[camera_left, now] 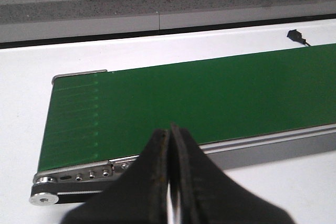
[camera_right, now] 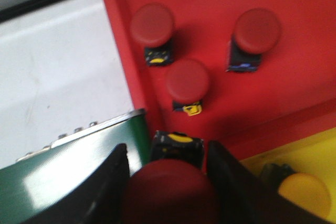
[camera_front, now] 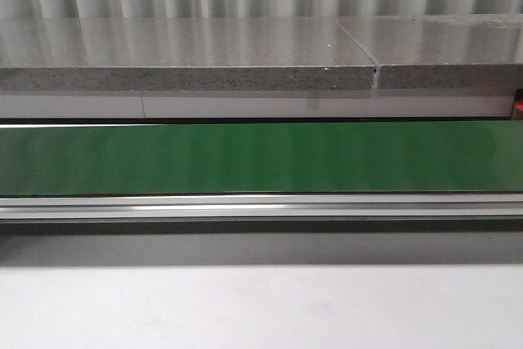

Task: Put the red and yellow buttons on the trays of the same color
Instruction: 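Carry the red button into the red tray and open the right gripper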

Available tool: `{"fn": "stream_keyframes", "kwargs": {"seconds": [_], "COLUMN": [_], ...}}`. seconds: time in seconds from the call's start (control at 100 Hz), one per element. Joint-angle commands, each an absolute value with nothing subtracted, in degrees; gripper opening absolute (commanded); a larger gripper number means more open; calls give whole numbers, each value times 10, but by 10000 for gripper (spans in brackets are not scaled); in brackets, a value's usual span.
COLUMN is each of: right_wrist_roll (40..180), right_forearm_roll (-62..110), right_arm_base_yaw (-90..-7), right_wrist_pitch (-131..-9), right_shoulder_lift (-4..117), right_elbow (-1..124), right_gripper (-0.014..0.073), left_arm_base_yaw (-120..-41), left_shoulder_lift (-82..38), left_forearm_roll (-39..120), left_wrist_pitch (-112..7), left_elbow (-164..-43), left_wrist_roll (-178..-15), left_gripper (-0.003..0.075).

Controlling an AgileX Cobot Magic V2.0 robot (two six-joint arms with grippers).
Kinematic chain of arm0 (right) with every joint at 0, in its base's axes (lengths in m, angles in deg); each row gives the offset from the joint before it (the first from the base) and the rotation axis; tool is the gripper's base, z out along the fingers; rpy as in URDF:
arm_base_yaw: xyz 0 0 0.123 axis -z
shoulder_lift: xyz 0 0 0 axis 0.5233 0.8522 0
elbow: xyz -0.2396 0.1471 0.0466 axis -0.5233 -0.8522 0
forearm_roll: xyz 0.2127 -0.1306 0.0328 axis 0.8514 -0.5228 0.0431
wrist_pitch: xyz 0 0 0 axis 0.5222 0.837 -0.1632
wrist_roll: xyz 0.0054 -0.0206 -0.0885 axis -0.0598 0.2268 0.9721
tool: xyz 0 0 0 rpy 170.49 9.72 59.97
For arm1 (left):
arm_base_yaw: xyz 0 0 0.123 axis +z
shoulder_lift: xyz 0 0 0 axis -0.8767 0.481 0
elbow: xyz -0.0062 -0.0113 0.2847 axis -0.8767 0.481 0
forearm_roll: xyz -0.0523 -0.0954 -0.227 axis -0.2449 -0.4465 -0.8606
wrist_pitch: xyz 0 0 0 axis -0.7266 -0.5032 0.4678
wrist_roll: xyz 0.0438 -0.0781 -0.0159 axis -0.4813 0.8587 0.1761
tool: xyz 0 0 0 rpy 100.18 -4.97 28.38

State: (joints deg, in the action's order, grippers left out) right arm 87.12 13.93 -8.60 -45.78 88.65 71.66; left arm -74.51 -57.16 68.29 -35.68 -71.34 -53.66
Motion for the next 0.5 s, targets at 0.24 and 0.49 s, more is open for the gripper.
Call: {"fn": "stream_keyframes", "kwargs": {"seconds": [0.24,0.49], "right_wrist_roll": [871,871], "right_forearm_roll": [165,169], "right_arm_base_yaw": [-16,-11], "right_wrist_pitch": [-536,-560], "right_shoulder_lift": [866,910], "right_elbow": [735,735], "right_gripper": [218,218], "left_arm_base_yaw": [-750,-750], "left_shoulder_lift": [-568,-568], "left_forearm_roll": [681,681], "left_wrist_pitch": [-398,-398], "left_elbow": [-728,-728], "left_wrist_roll": [-536,-536], "left_gripper": [-20,-20]}}
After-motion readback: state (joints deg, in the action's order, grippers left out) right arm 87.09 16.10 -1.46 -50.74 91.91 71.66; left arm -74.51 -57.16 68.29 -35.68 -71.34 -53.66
